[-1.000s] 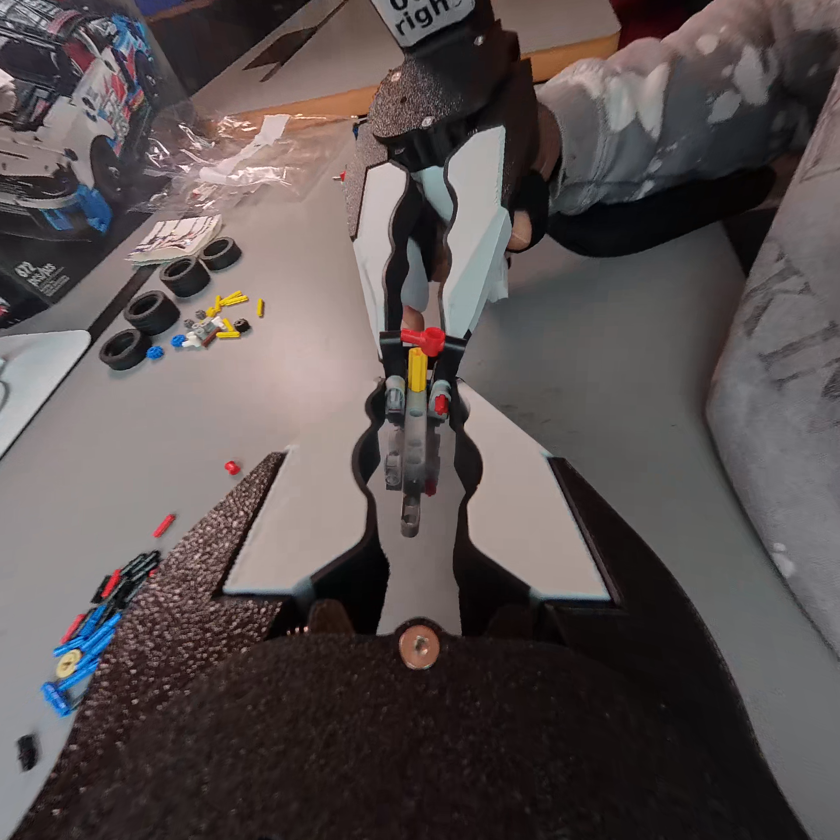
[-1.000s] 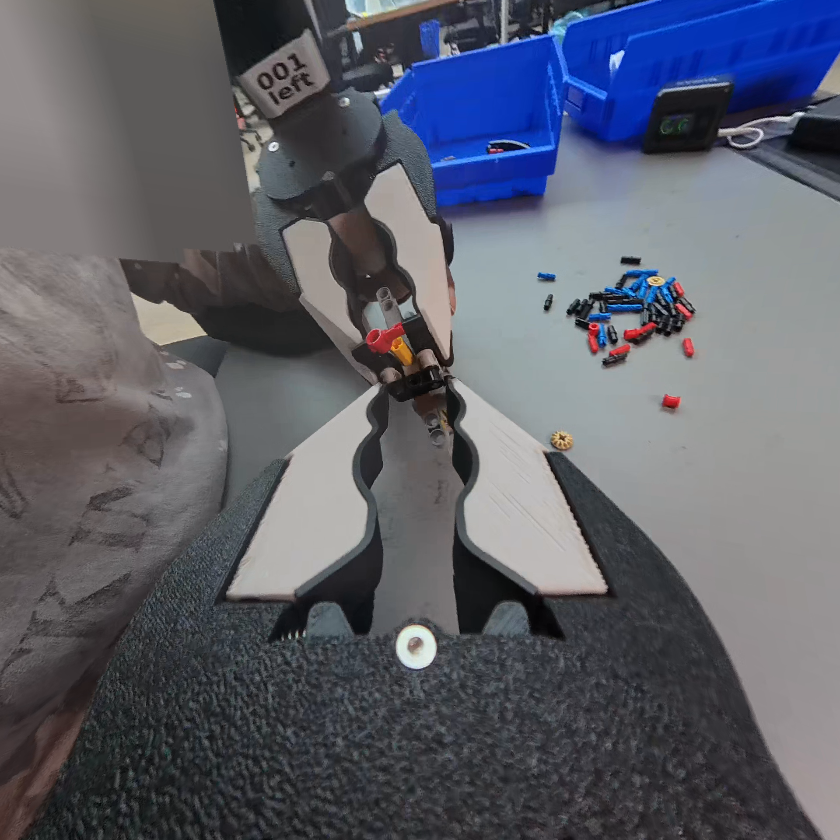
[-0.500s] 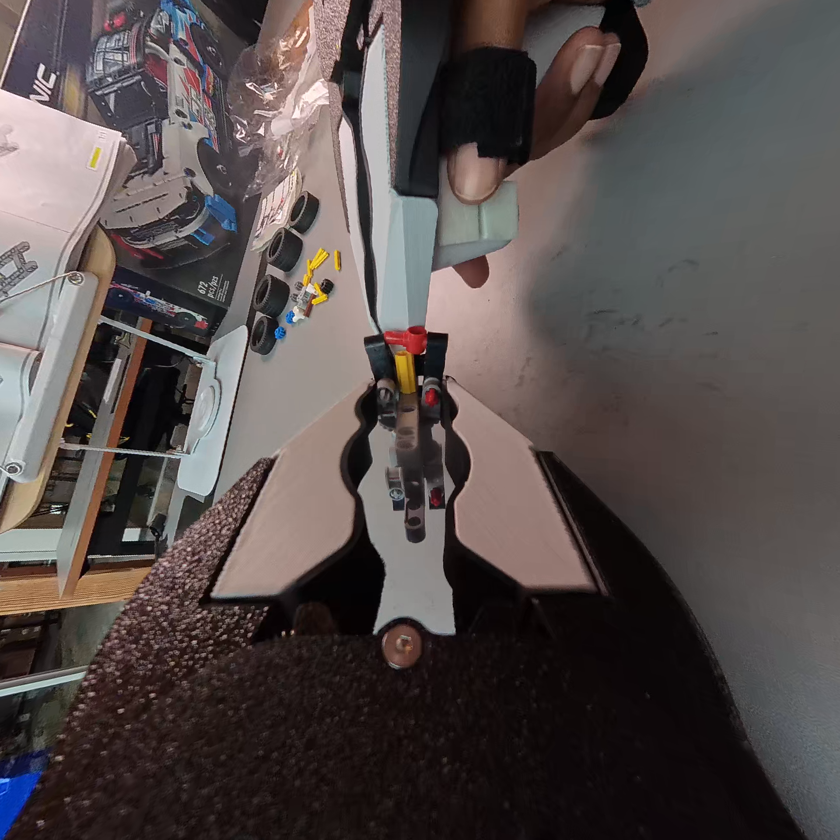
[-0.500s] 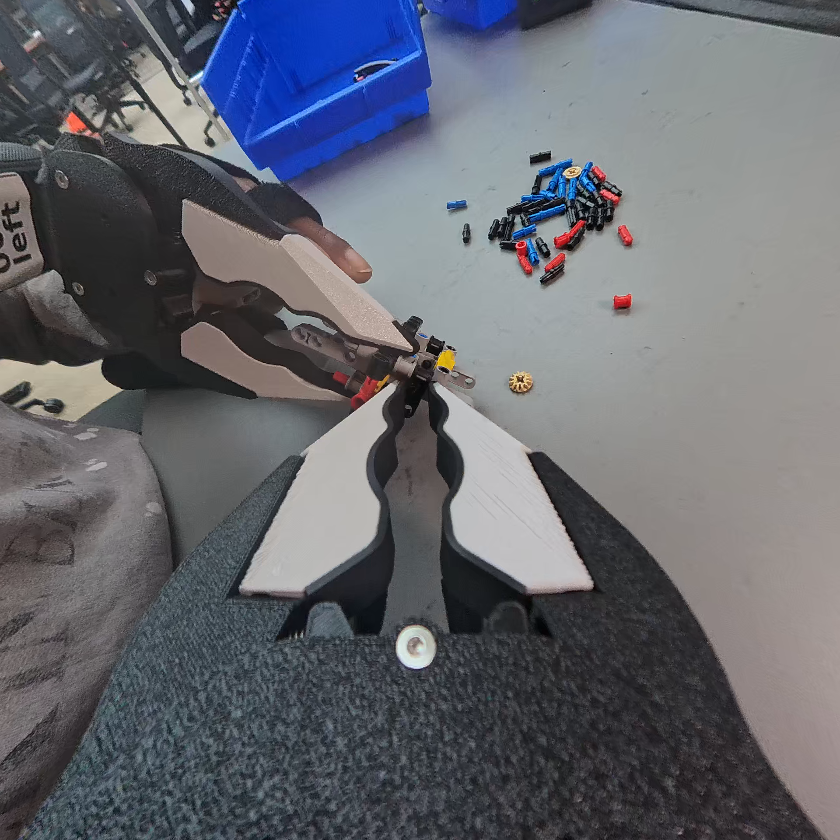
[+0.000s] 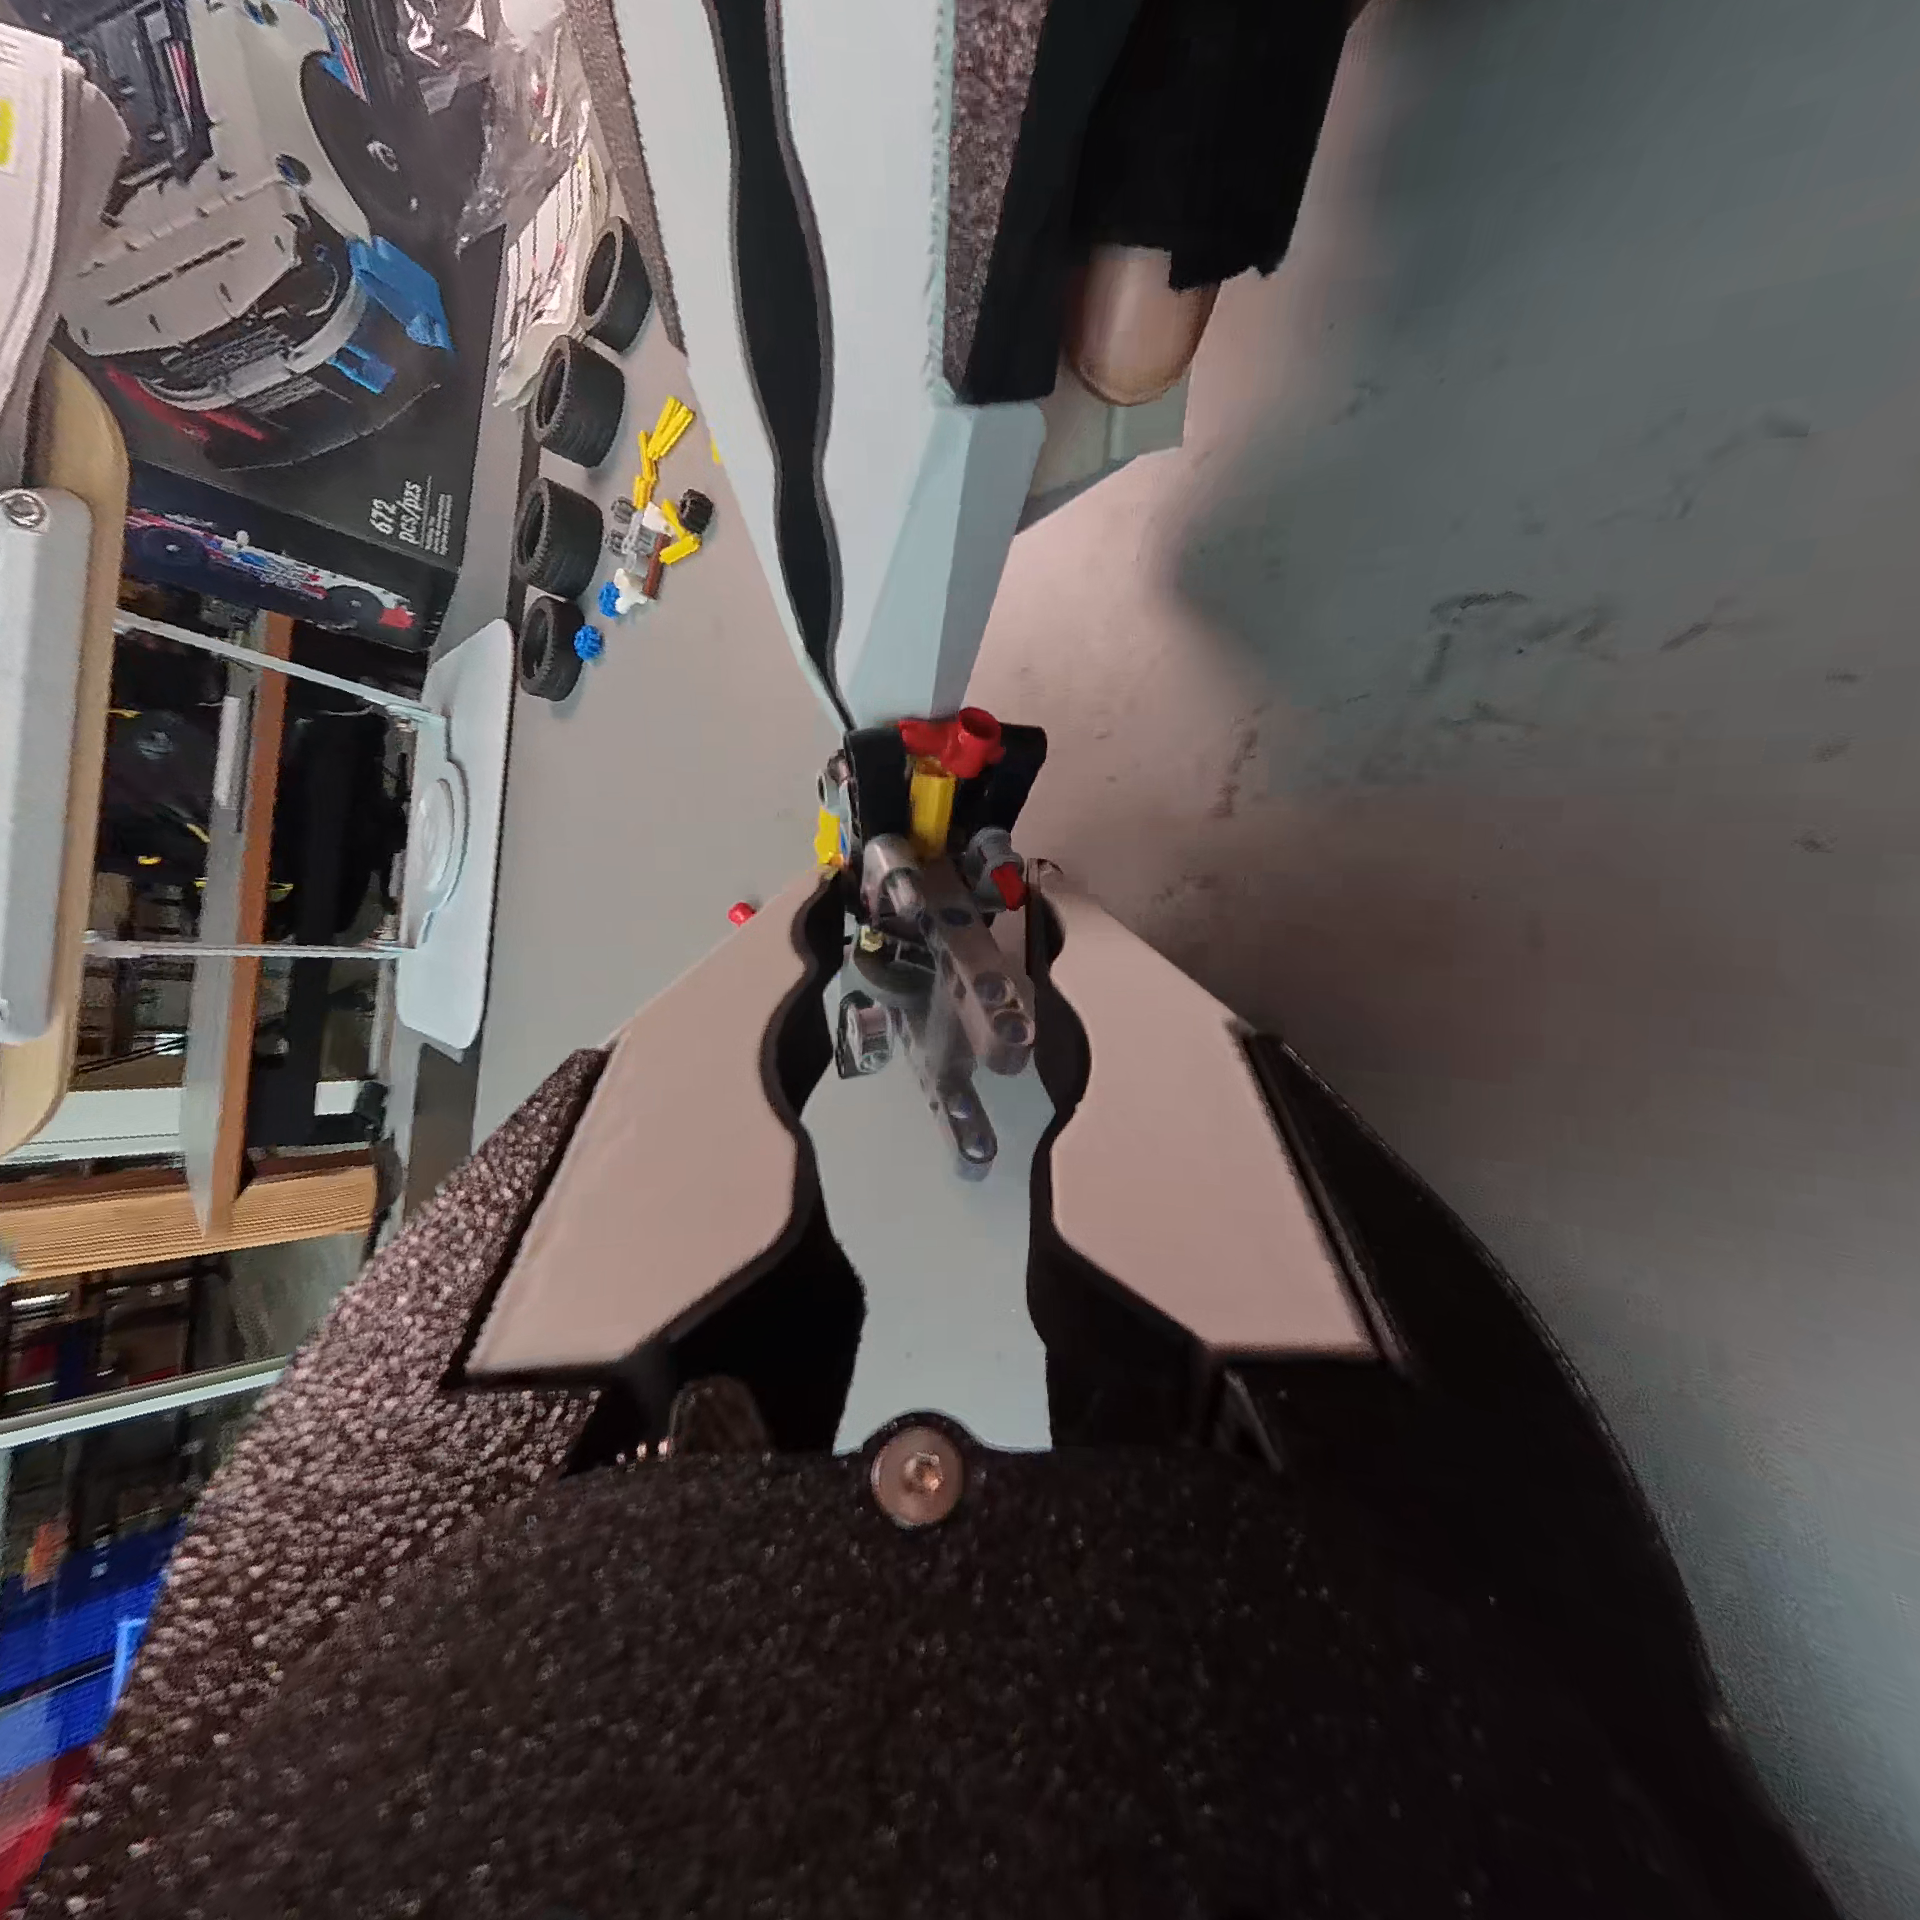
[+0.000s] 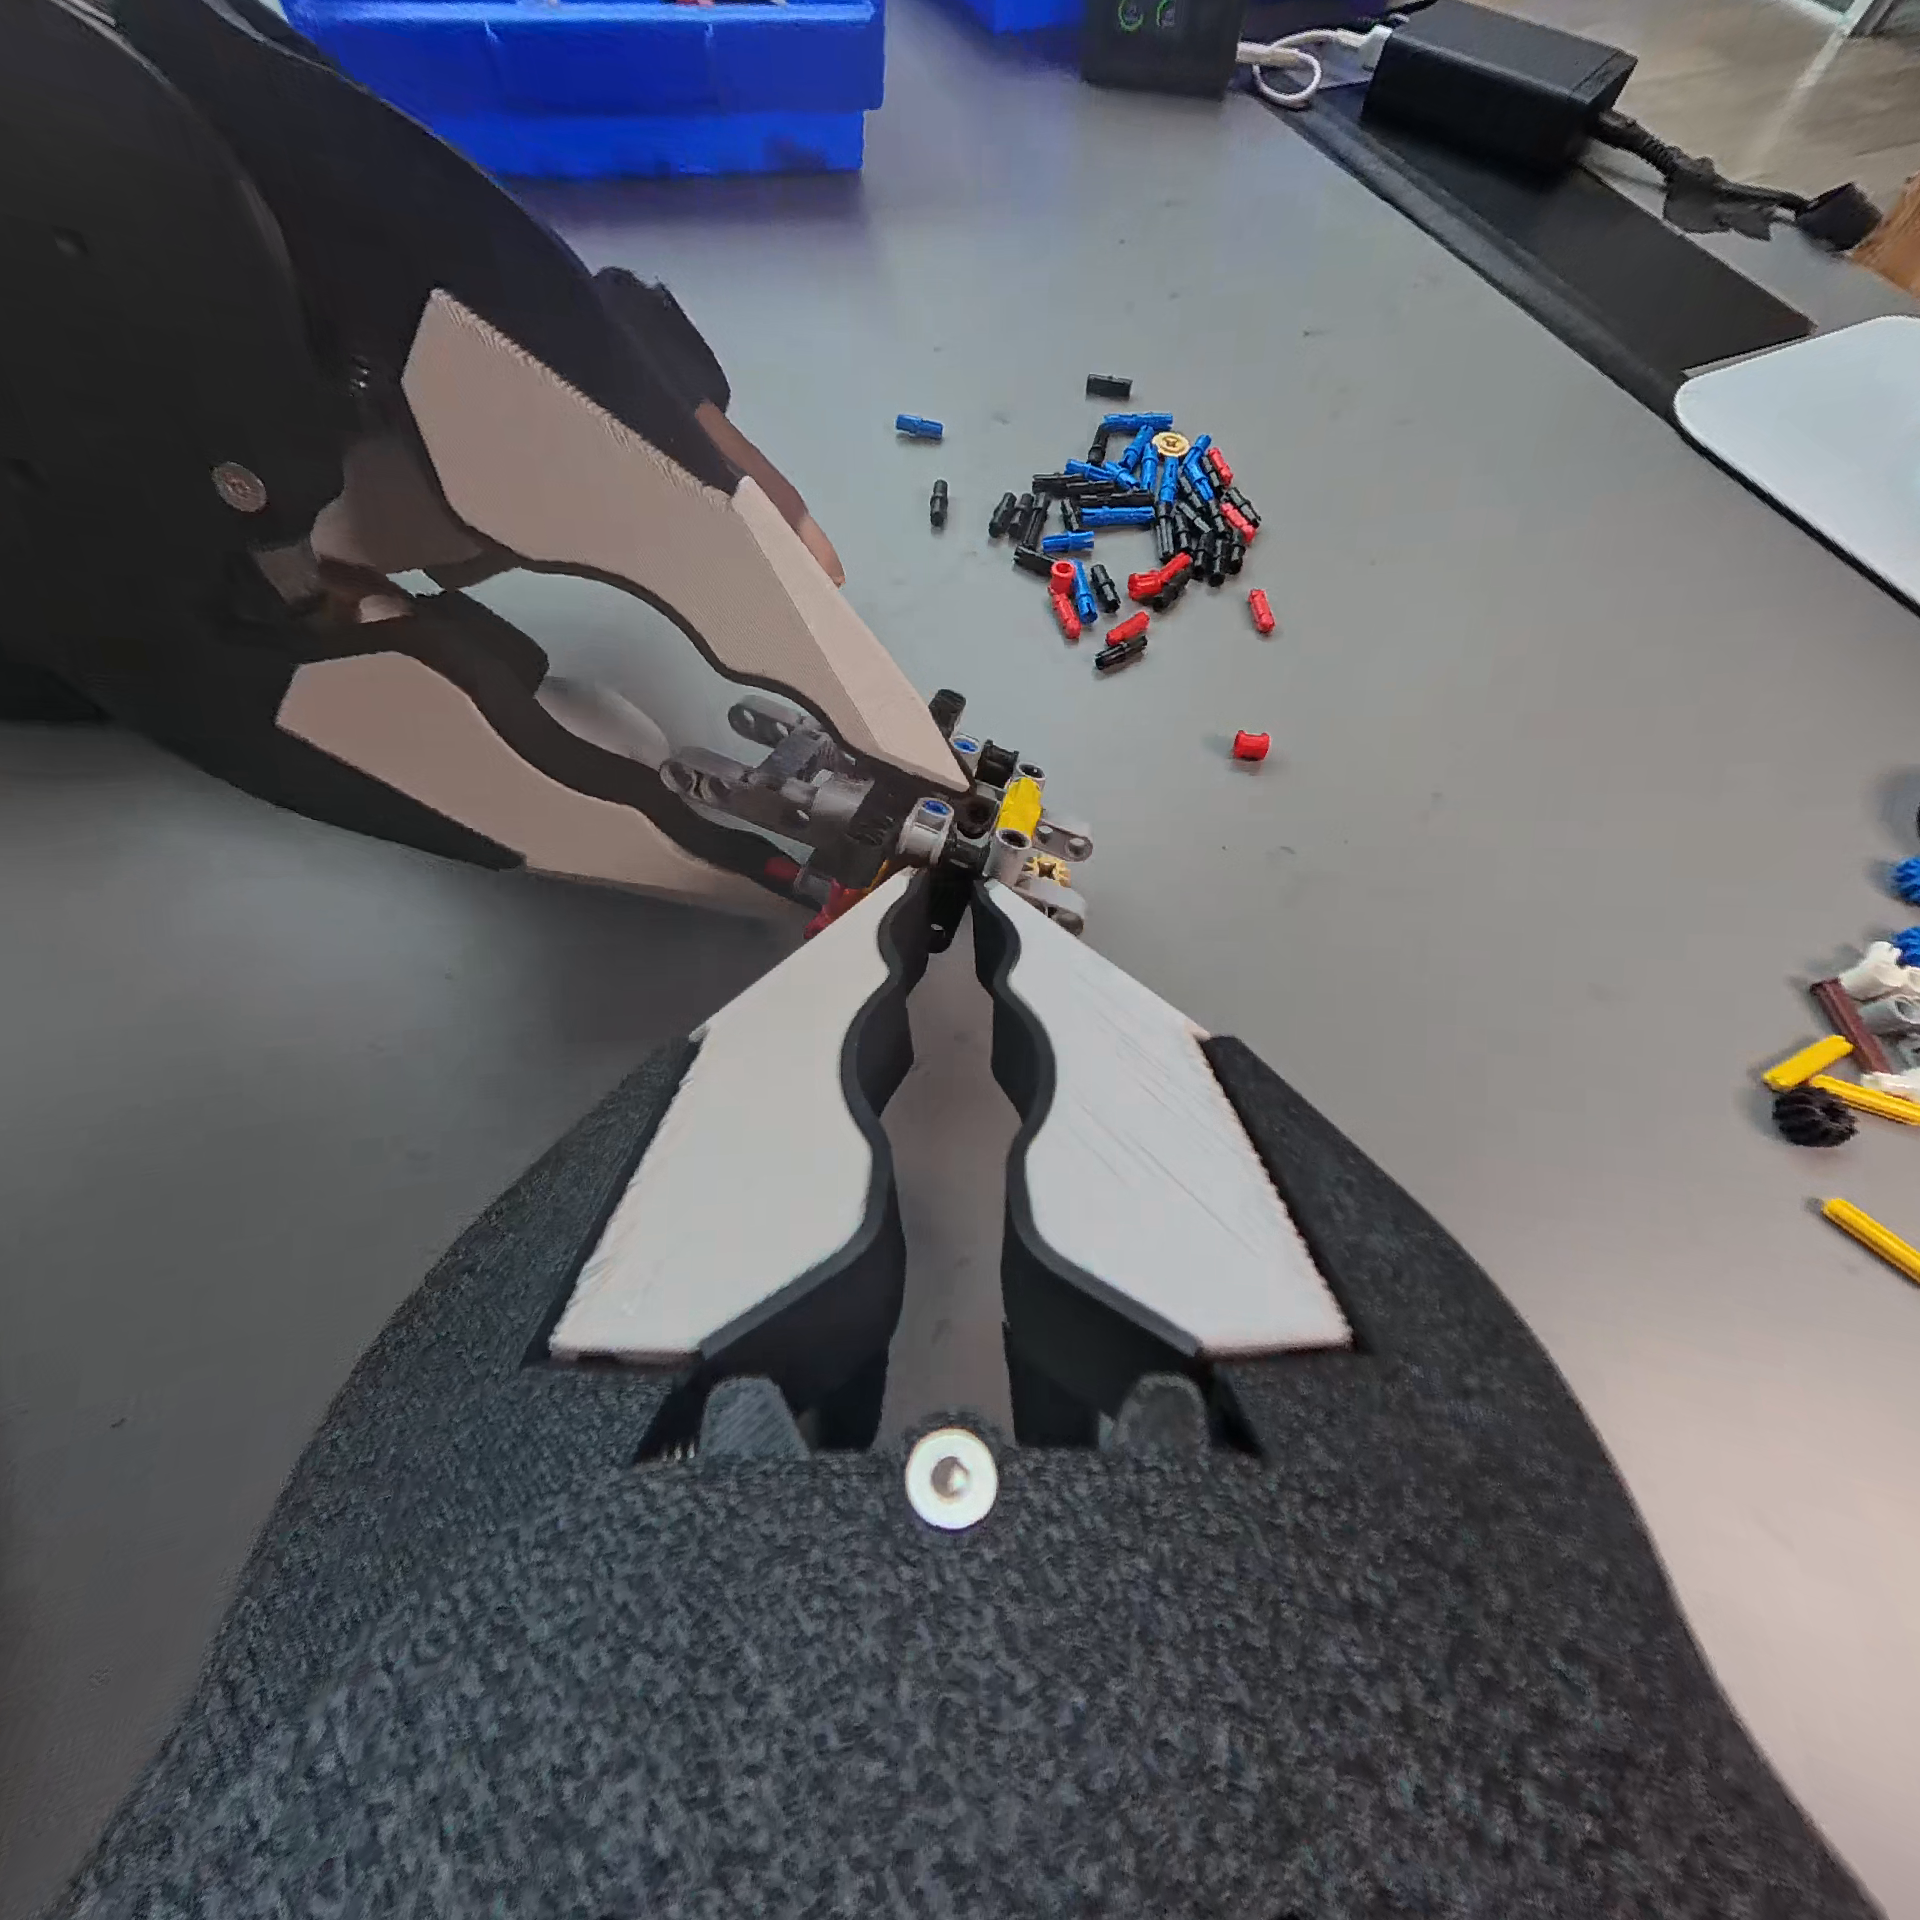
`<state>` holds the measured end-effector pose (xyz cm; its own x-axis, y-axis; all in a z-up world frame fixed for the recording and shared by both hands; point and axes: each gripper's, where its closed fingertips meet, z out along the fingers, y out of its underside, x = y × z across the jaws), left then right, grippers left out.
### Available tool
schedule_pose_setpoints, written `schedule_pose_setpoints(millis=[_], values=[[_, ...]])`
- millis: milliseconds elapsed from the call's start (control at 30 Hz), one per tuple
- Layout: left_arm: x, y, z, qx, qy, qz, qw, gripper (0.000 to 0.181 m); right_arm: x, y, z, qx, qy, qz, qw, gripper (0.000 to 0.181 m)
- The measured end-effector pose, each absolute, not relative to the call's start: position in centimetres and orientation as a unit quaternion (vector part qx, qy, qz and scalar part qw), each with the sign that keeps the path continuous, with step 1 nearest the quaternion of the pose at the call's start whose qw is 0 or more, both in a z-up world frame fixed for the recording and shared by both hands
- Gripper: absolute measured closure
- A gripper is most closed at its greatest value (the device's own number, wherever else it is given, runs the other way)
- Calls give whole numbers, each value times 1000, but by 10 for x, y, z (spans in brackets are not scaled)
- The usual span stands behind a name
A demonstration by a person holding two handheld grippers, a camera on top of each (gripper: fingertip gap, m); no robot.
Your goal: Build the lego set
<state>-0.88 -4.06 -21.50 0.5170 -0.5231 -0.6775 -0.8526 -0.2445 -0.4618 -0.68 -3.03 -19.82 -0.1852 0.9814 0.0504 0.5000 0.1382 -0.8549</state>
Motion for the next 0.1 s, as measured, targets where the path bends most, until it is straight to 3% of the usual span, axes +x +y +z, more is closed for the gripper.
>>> schedule_pose_setpoints(millis=[100], values=[[-14,-36,-215,-753,454,236,413,151,-9,-24,-202,-570,-656,369,330,176]])
